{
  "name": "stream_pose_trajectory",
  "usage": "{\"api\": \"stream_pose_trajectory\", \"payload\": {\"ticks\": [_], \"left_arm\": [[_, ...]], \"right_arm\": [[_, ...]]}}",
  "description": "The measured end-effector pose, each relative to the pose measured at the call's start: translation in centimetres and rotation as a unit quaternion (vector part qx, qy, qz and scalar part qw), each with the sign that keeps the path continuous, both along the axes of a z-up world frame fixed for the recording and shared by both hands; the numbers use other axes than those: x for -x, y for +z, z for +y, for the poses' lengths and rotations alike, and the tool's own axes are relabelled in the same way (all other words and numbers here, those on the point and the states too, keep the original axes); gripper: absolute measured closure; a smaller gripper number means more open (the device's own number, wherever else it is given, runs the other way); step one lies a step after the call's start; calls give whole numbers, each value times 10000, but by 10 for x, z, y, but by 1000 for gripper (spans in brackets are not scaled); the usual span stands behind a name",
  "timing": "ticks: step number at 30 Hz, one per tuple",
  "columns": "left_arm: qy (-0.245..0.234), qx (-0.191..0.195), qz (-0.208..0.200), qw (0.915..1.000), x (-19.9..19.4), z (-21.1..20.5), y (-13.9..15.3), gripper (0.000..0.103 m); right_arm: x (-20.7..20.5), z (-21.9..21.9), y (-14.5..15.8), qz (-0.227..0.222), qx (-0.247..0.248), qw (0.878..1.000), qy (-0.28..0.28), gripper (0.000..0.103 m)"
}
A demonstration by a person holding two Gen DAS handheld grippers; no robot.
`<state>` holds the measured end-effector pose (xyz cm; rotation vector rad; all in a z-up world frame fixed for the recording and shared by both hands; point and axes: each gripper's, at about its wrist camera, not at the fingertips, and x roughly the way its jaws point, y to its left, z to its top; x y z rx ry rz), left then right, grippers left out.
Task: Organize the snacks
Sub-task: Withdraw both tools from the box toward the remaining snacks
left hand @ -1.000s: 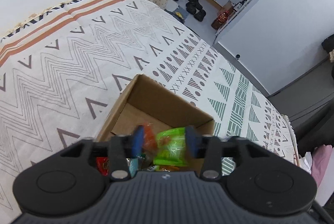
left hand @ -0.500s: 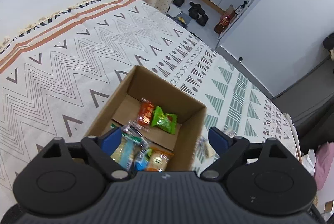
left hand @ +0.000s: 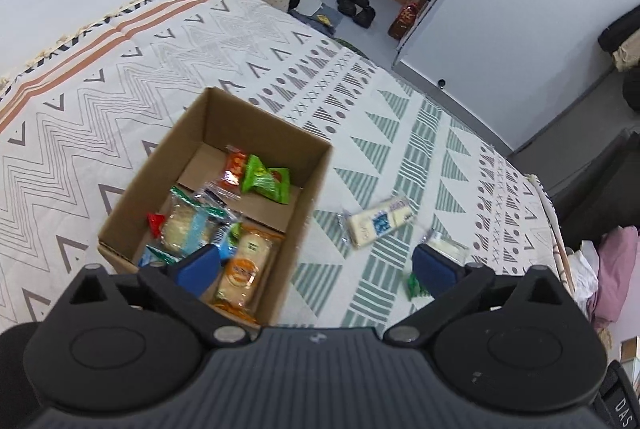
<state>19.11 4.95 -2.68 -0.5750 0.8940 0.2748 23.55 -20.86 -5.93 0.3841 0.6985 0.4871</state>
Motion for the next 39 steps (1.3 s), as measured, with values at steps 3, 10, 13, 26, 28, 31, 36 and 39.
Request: {"api": "stream_pose_trajectory", "payload": {"ticks": [3,10,13,26,28,31,36,39], "left_arm": [[-112,-7,-91,9999,1,-13,5,0],[-322,-186,-292,9989,1,-43,13,0],[-395,-323,-296,9983,-1,-55,14,0],[-595,-393,-153,9973,-18,-97,4,0],[-578,-400,-111,9975,-20,-99,-2,0],[-633,-504,-73,9967,-24,-104,-9,0],[-681,-406,-92,9968,-35,-105,-22,0],[-637,-437,-118,9969,-43,-104,-30,1]], "right_arm": [[2,-13,2,-55,23,10000,-23,4],[3,-48,-1,-107,-6,9998,-158,0],[2,-62,-3,-119,10,9998,-186,0],[-9,-111,-12,-176,206,9993,-270,0],[-10,-118,-23,-195,140,9992,-304,0],[-13,-130,-45,-8,54,9989,-459,0],[-27,-137,-64,216,59,9981,-573,3],[-39,-138,-68,270,-81,9979,-590,6]]}}
